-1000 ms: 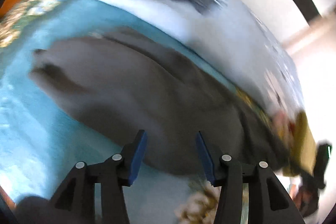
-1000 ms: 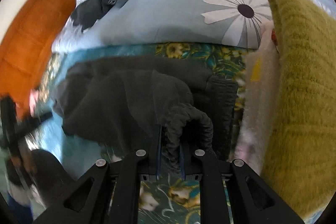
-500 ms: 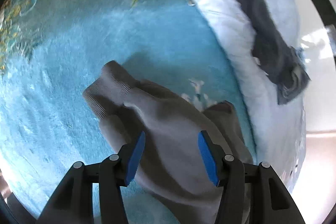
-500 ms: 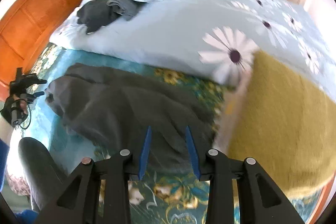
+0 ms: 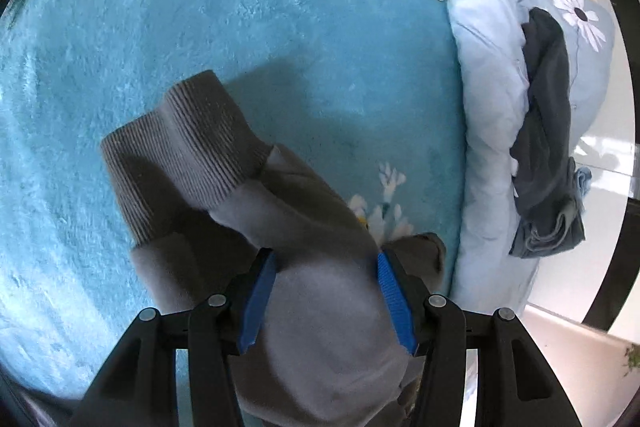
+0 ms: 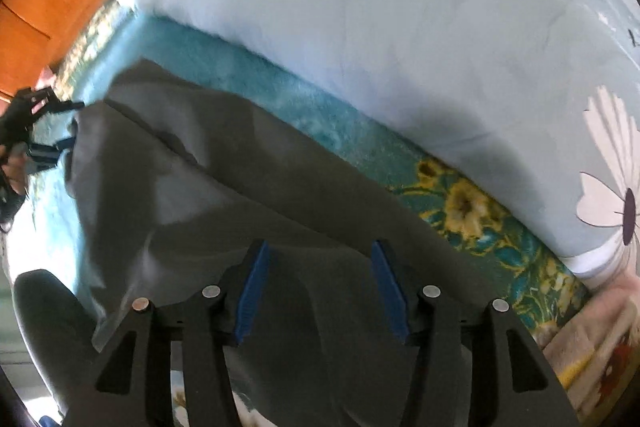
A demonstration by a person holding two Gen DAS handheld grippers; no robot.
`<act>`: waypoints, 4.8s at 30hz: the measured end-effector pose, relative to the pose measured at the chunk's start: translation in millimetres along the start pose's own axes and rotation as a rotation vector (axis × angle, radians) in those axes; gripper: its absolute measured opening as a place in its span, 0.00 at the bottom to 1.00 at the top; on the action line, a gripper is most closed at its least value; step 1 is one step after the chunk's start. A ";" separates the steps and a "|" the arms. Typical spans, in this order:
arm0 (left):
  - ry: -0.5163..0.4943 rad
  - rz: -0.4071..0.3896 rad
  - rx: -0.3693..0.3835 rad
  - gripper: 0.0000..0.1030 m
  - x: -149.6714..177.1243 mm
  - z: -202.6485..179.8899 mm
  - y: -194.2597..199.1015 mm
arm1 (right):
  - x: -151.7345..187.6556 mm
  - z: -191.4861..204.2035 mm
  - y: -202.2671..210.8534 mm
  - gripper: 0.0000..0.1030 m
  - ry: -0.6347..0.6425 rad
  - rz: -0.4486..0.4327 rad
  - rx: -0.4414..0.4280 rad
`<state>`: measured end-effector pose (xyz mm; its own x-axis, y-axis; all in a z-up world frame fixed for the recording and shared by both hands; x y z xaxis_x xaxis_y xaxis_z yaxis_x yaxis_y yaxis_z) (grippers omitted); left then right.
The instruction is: Fold clothes
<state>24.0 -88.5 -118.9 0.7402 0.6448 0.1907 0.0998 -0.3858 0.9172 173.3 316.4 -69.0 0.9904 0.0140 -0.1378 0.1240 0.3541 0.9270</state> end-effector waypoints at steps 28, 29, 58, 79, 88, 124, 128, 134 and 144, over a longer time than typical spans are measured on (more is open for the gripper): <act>-0.448 -0.296 0.431 0.08 15.7 -84.6 162.5 | 32.6 43.2 142.2 0.03 -0.007 -0.421 -0.035; -0.461 -0.311 0.423 0.08 14.3 -77.0 166.0 | 41.4 50.4 136.1 0.03 0.017 -0.402 -0.038; -0.227 -0.109 0.247 0.55 19.6 133.5 83.6 | 222.6 113.8 -15.3 0.16 -0.037 0.048 -0.242; -0.001 -0.064 0.192 0.58 -7.6 139.7 36.2 | 274.3 -35.3 73.1 0.64 -0.993 -0.593 -0.496; 0.038 -0.072 0.168 0.47 -8.7 134.2 34.2 | 268.1 -49.0 37.3 0.47 -1.254 -0.529 -0.537; -0.228 -0.195 0.005 0.14 -19.2 190.5 65.9 | 256.2 -24.7 -1.0 0.24 -0.853 -0.287 -0.361; -0.211 -0.176 0.021 0.14 -16.8 194.8 68.6 | 261.0 -23.7 10.4 0.37 -0.828 -0.271 -0.324; -0.167 -0.179 0.012 0.38 -17.2 205.1 87.4 | 246.6 -12.3 41.7 0.40 -0.687 -0.239 -0.229; -0.125 -0.250 0.048 0.44 -3.3 183.6 139.1 | 181.0 3.8 78.8 0.44 -0.367 -0.323 -0.089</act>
<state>157.5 -265.4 -56.2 0.7646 0.6387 -0.0862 0.3187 -0.2584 0.9120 362.6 343.3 -19.5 0.8606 -0.4341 -0.2665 0.4382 0.3644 0.8217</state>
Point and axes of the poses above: each gripper's, at about its wrist camera, not at the fingertips, and y roughly against the way its jaws point, z to its left, x to its underside, the point moved 8 cm from there along -y, roughly the way its jaws point, and after that the axes turned 11 degrees about -x, right-handed, at the moved point
